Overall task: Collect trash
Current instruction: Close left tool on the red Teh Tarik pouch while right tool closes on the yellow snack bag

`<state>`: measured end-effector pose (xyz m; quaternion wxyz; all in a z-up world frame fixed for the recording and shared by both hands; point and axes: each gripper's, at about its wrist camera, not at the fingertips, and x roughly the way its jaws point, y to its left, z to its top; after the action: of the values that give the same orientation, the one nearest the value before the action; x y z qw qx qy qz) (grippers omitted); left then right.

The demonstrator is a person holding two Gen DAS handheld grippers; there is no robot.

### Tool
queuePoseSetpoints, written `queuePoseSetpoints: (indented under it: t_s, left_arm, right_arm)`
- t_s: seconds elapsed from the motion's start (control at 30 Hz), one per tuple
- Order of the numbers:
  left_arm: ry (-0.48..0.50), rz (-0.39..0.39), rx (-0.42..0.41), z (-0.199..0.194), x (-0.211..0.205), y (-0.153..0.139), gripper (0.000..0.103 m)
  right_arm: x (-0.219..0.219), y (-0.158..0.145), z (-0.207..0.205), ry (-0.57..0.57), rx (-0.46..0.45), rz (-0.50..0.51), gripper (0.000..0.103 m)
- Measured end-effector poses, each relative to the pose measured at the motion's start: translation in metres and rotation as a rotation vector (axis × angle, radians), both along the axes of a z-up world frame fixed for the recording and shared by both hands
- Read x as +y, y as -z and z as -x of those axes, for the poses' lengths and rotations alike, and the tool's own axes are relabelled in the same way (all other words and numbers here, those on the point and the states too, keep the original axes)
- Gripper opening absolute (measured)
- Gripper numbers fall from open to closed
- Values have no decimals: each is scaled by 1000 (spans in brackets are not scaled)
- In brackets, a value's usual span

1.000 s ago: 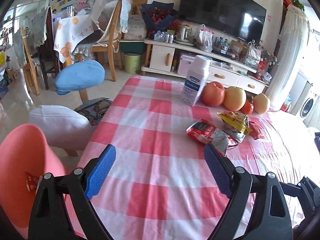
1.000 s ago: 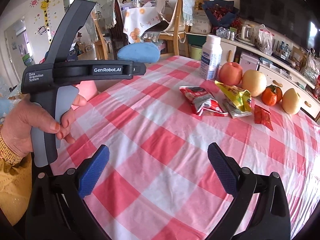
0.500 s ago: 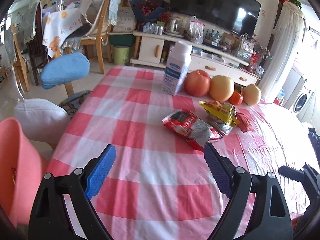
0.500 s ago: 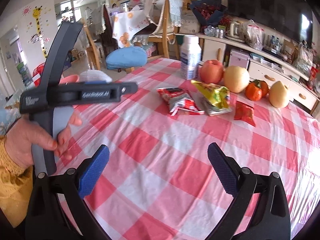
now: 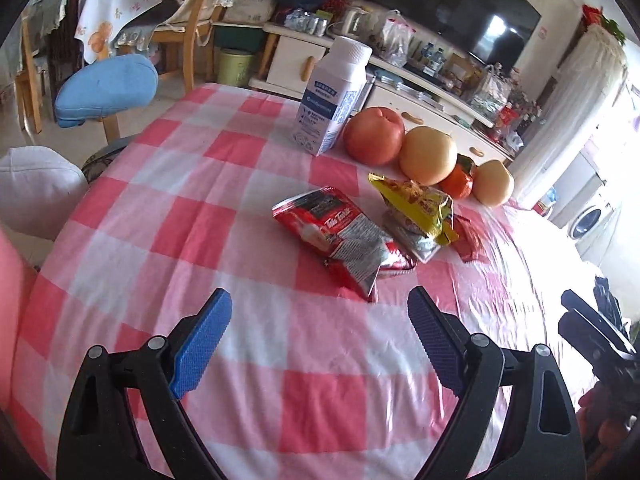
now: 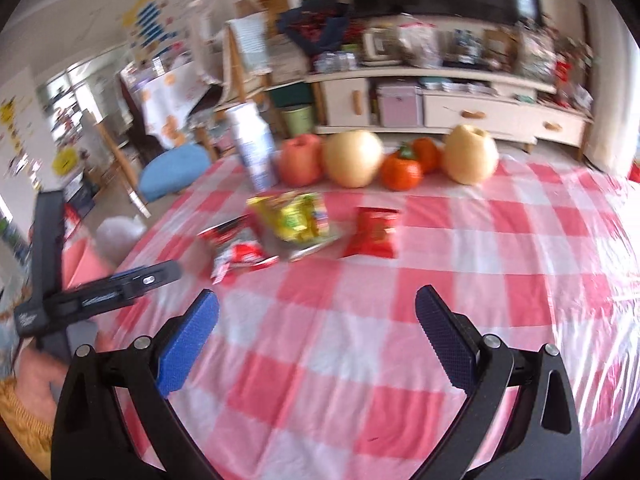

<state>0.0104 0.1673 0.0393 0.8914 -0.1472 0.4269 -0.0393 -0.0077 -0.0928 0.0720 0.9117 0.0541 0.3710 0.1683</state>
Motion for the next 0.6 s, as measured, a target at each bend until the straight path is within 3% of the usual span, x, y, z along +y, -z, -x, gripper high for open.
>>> queuePoseSetpoints:
  t_s: [0.23,0.47,0.6]
  left_arm:
    - [-56,-28,48,-33,-26,2,89]
    - [-132,-112,113,-65,-42,13,89]
    - [-154,-156,141,-74,-41,20,89]
  right_arm:
    - [-33,22,-35,114,42,-37,99]
    - [-39,41,-64,131,58,-42,97]
    - [-35,46,-80,109,72,-50,84]
